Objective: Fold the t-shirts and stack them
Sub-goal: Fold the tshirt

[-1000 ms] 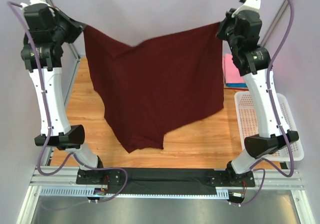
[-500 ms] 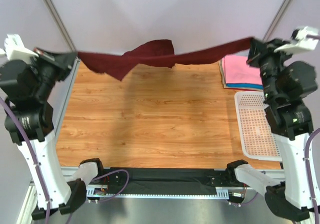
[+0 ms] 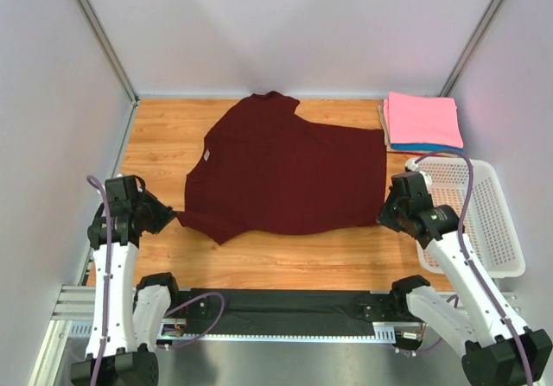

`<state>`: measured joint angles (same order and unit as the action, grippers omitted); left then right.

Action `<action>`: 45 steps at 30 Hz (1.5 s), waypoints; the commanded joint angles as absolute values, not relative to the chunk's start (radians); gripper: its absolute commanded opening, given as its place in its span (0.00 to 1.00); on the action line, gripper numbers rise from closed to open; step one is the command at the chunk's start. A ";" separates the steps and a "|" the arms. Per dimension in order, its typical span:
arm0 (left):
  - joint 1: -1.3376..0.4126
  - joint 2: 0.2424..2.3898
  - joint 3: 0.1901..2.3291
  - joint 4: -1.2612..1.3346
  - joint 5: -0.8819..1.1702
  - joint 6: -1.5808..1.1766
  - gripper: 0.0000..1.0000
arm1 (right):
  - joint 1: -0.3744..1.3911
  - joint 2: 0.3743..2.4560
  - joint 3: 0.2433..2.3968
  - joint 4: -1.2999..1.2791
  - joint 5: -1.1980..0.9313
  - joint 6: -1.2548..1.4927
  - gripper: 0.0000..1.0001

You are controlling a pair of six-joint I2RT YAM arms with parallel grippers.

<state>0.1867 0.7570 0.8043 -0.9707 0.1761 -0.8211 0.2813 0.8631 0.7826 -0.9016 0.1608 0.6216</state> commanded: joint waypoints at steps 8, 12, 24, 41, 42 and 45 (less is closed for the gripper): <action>0.192 0.655 0.902 -1.017 -0.095 -0.788 0.00 | 0.288 0.841 0.756 -0.960 0.029 0.704 0.00; 0.192 0.638 0.879 -1.026 -0.081 -0.770 0.00 | 0.290 0.835 0.717 -0.956 0.015 0.727 0.00; 0.192 0.522 0.975 -1.170 -0.314 -0.723 0.00 | 0.367 0.850 0.696 -0.946 0.040 0.775 0.00; 0.192 0.483 1.063 -1.324 -0.308 -0.726 0.00 | 0.416 0.739 0.746 -1.074 0.071 0.755 0.00; 0.192 0.479 1.062 -1.331 -0.310 -0.729 0.00 | 0.416 0.739 0.744 -1.075 0.066 0.752 0.00; 0.192 0.468 1.061 -1.341 -0.302 -0.732 0.00 | 0.417 0.733 0.736 -1.069 0.061 0.750 0.00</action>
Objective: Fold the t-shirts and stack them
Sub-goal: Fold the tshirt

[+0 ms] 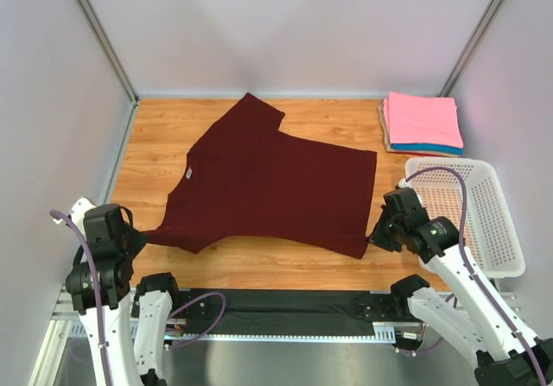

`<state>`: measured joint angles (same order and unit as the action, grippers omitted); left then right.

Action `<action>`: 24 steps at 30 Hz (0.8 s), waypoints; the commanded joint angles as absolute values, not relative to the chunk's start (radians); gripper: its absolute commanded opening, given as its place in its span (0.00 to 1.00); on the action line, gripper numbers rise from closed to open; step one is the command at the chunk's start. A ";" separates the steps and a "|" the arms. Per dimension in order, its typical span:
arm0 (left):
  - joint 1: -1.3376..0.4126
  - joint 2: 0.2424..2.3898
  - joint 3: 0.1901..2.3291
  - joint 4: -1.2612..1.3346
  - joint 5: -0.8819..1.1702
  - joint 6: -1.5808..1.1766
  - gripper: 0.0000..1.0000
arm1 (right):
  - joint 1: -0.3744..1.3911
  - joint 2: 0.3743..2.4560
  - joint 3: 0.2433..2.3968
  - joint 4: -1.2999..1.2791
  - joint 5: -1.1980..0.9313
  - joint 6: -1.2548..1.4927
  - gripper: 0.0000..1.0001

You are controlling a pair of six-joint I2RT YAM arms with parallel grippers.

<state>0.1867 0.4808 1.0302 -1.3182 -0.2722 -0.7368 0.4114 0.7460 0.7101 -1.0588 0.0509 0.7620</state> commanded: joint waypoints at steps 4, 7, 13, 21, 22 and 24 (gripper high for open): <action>0.192 0.475 1.048 -1.283 -0.211 -0.678 0.00 | 0.417 0.729 0.718 -1.048 0.064 0.747 0.00; 0.192 0.511 1.002 -1.136 -0.065 -0.666 0.00 | 0.417 0.753 0.692 -0.988 0.078 0.742 0.00; 0.192 0.670 0.956 -0.994 0.048 -0.624 0.00 | 0.417 0.857 0.735 -0.946 0.115 0.752 0.00; 0.192 0.914 1.037 -0.894 0.063 -0.534 0.00 | 0.417 0.922 0.750 -0.933 0.192 0.741 0.00; 0.192 0.931 1.042 -0.872 0.063 -0.529 0.00 | 0.417 0.928 0.743 -0.927 0.195 0.741 0.00; 0.189 0.983 1.055 -0.848 0.067 -0.520 0.00 | 0.417 0.936 0.738 -0.916 0.218 0.742 0.00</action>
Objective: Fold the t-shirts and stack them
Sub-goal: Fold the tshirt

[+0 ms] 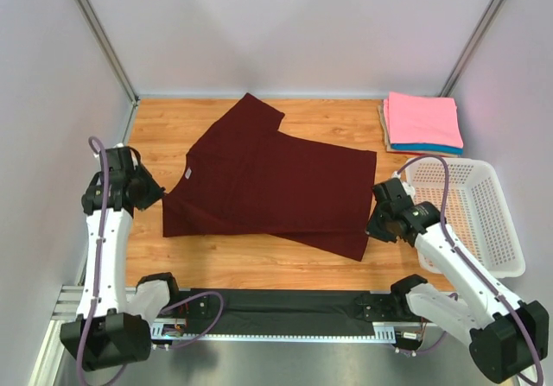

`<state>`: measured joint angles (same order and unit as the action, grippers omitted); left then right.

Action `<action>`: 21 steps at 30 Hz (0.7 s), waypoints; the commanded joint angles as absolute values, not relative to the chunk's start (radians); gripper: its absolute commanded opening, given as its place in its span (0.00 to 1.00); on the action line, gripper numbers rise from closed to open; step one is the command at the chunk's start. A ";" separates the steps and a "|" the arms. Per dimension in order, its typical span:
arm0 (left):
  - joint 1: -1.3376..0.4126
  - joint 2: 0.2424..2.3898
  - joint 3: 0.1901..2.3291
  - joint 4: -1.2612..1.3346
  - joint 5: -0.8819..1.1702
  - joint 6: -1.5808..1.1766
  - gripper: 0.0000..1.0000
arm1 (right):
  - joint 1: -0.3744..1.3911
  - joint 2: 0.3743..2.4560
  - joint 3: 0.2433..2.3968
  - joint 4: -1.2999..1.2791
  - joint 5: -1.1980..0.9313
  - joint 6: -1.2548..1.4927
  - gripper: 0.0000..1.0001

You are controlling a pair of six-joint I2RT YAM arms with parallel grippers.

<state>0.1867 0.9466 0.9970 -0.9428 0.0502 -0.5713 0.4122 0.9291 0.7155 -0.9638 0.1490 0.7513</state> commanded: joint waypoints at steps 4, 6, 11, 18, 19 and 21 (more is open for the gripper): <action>0.166 1.067 1.095 -0.781 0.100 -0.479 0.00 | 0.416 0.960 0.741 -0.914 0.253 0.735 0.00; 0.132 1.126 1.140 -0.769 0.106 -0.465 0.00 | 0.417 0.968 0.744 -0.911 0.262 0.732 0.00; 0.063 1.235 1.235 -0.739 0.094 -0.439 0.00 | 0.416 0.986 0.768 -0.905 0.284 0.718 0.00; 0.037 1.356 1.327 -0.686 0.107 -0.397 0.00 | 0.416 1.061 0.798 -0.881 0.314 0.701 0.00; 0.037 1.367 1.333 -0.678 0.110 -0.391 0.00 | 0.416 1.081 0.802 -0.877 0.316 0.698 0.00; 0.031 1.402 1.353 -0.664 0.124 -0.376 0.00 | 0.416 1.100 0.810 -0.876 0.333 0.696 0.00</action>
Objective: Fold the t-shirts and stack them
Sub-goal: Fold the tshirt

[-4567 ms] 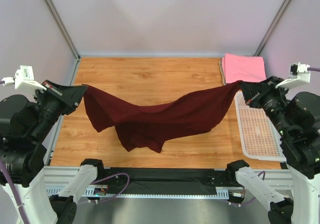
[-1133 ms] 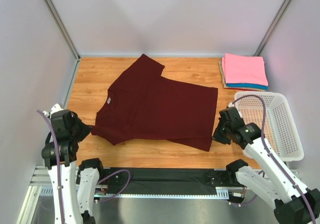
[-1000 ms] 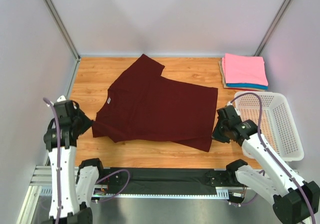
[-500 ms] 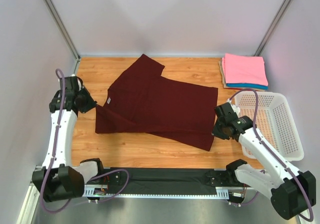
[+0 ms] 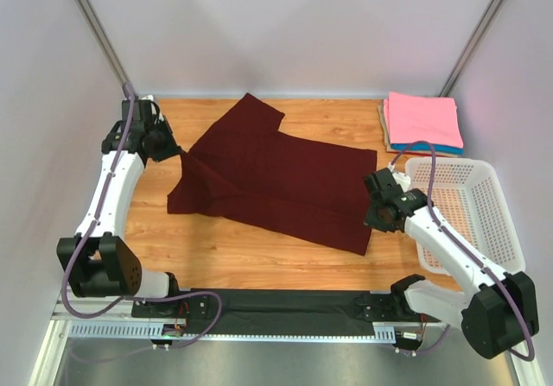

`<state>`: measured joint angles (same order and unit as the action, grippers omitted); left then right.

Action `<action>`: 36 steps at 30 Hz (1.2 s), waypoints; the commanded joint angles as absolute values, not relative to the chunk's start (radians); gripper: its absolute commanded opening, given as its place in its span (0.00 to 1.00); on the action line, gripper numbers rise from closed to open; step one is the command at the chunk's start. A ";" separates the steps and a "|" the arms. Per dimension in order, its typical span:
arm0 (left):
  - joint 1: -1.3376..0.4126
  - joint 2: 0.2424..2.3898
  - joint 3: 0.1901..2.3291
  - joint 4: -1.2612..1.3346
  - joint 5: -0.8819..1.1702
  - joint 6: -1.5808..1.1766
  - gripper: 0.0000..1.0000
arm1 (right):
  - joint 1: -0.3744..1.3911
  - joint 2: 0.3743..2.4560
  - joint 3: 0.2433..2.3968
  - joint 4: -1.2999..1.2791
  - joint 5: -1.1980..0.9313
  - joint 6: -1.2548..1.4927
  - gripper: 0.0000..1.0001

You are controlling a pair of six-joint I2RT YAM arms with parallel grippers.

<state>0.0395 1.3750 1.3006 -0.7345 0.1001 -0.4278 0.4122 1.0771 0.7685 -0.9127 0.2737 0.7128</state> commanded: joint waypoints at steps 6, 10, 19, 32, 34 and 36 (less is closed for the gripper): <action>0.006 1.488 1.390 -0.628 0.146 -0.331 0.00 | 0.414 1.124 0.819 -0.859 0.357 0.687 0.00; 0.003 1.535 1.414 -0.601 0.169 -0.310 0.00 | 0.414 1.147 0.834 -0.857 0.368 0.681 0.00; -0.035 1.654 1.503 -0.627 0.164 -0.299 0.00 | 0.403 1.210 0.873 -0.841 0.390 0.654 0.00; -0.038 1.744 1.543 -0.684 0.051 -0.314 0.00 | 0.367 1.284 0.874 -0.781 0.396 0.624 0.00; -0.038 1.758 1.557 -0.684 0.066 -0.319 0.00 | 0.367 1.293 0.868 -0.758 0.390 0.620 0.00; -0.040 1.778 1.566 -0.683 0.069 -0.325 0.00 | 0.367 1.304 0.870 -0.747 0.394 0.611 0.00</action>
<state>-0.0372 1.7565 1.5185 -0.6914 0.0692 -0.3271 0.3717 1.2961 0.8402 -0.8093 0.3584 0.6308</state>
